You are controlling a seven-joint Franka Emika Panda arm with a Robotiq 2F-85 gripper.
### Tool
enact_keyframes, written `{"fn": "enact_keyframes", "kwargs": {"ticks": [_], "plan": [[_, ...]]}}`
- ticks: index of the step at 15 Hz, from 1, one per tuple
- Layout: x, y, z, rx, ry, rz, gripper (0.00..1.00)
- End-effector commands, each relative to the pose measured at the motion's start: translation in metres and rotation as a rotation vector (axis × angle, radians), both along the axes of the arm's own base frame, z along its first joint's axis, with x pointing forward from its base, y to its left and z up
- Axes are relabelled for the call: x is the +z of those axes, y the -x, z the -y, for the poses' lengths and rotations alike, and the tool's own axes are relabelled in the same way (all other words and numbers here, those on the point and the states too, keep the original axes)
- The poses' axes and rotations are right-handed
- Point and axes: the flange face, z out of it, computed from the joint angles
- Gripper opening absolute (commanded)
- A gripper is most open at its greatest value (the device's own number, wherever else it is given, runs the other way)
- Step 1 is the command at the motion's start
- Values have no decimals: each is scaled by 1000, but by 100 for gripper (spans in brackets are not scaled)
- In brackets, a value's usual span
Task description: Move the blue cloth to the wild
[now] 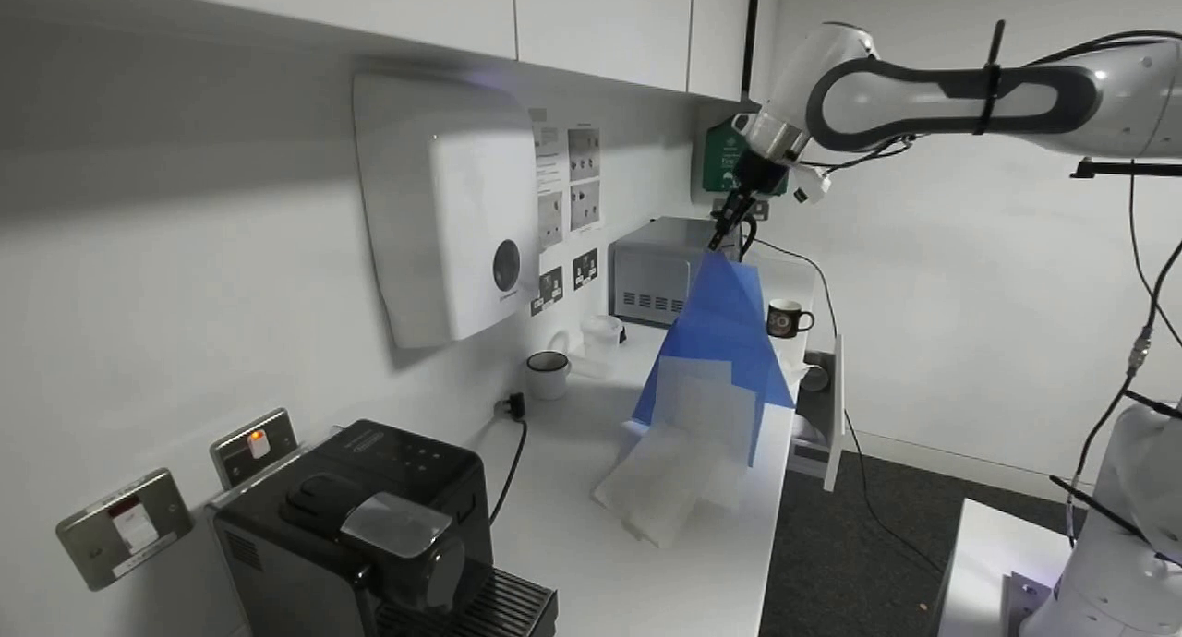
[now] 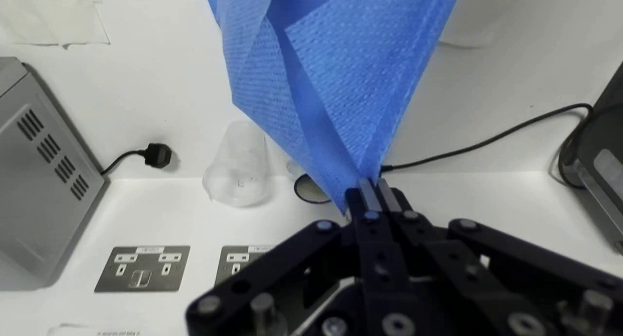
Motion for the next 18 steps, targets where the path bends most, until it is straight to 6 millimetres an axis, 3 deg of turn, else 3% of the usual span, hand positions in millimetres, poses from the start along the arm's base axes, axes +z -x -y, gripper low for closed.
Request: {"fn": "enact_keyframes", "kwargs": {"ticks": [1, 4, 7, 15, 18], "plan": [[-54, -35, -2, 9, 5, -100, 0], [-72, -44, 1, -5, 9, -137, 0], [-61, -35, 4, -21, 12, -119, 0], [46, 47, 3, -52, 31, 120, 0], [53, 51, 3, -42, 41, 126, 0]]}}
